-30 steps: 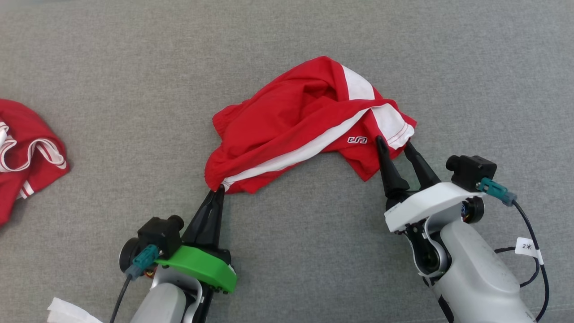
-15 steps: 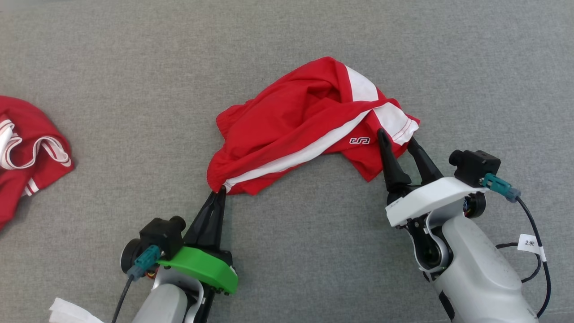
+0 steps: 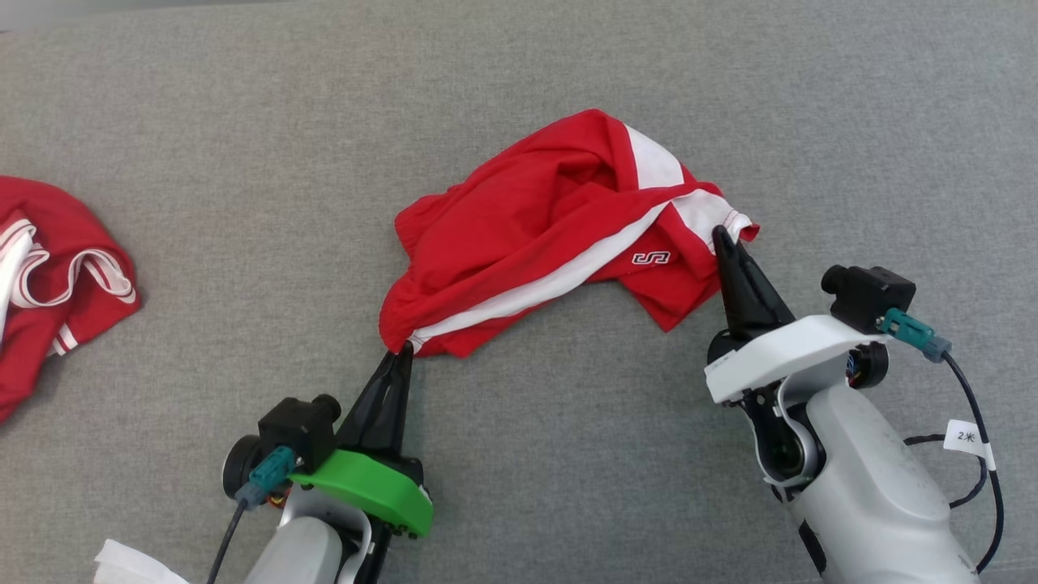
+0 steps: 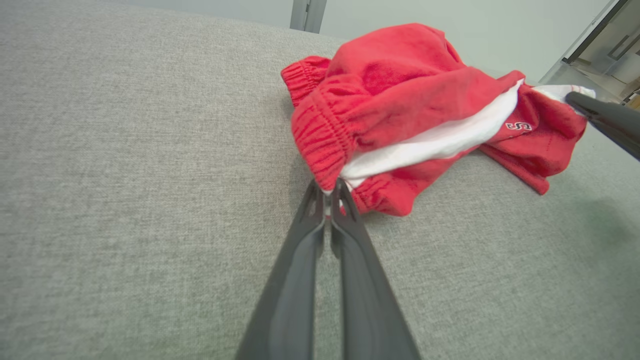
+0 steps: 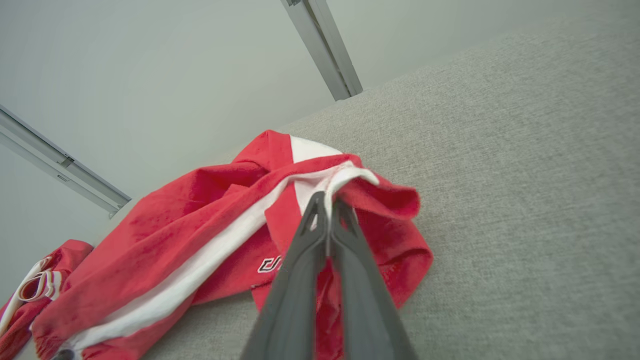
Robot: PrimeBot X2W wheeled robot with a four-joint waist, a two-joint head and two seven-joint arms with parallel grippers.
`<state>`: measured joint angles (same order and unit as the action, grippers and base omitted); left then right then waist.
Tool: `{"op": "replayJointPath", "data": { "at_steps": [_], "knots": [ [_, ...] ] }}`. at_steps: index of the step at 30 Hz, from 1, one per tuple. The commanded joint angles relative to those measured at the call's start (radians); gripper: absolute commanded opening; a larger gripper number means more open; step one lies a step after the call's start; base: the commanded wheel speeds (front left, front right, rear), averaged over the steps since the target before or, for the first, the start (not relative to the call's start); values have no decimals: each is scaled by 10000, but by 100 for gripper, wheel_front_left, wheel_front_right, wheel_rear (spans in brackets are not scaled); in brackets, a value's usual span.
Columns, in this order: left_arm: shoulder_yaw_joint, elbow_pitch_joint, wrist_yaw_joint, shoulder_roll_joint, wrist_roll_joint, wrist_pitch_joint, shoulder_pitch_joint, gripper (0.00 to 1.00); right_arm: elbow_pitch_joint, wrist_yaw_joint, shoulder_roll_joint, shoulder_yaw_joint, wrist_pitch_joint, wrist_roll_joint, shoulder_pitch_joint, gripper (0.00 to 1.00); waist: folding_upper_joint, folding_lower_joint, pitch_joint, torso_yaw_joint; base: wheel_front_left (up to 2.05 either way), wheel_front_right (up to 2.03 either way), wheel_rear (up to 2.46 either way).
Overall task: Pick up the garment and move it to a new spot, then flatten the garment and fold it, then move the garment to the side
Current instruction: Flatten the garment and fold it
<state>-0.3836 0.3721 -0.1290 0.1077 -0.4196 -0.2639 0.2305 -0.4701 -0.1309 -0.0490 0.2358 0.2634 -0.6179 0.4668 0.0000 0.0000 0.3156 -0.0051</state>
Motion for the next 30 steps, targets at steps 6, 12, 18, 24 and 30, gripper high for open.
{"op": "replayJointPath", "data": {
  "at_steps": [6,12,18,24,30],
  "knots": [
    [28,60,-28,16,79,-9,-208,0,-15,4,-33,-124,20,176,-143,0,0,0,-192,19,0,0,0],
    [281,-341,-28,-28,-13,-9,-202,0,404,4,-31,-341,19,320,-300,0,0,0,-534,-48,0,0,0],
    [481,-1376,-28,218,1,-9,307,0,1175,4,-34,-702,20,706,-372,0,0,0,-959,-74,0,0,0],
    [815,-2372,-28,634,-150,-9,389,0,1989,4,-31,-814,19,764,-1158,0,0,0,-1374,-83,0,0,0],
    [814,-2267,-28,846,-537,-9,-668,0,2045,4,-221,-690,20,530,-2642,0,0,0,-1527,-122,0,0,0]
  ]
}}
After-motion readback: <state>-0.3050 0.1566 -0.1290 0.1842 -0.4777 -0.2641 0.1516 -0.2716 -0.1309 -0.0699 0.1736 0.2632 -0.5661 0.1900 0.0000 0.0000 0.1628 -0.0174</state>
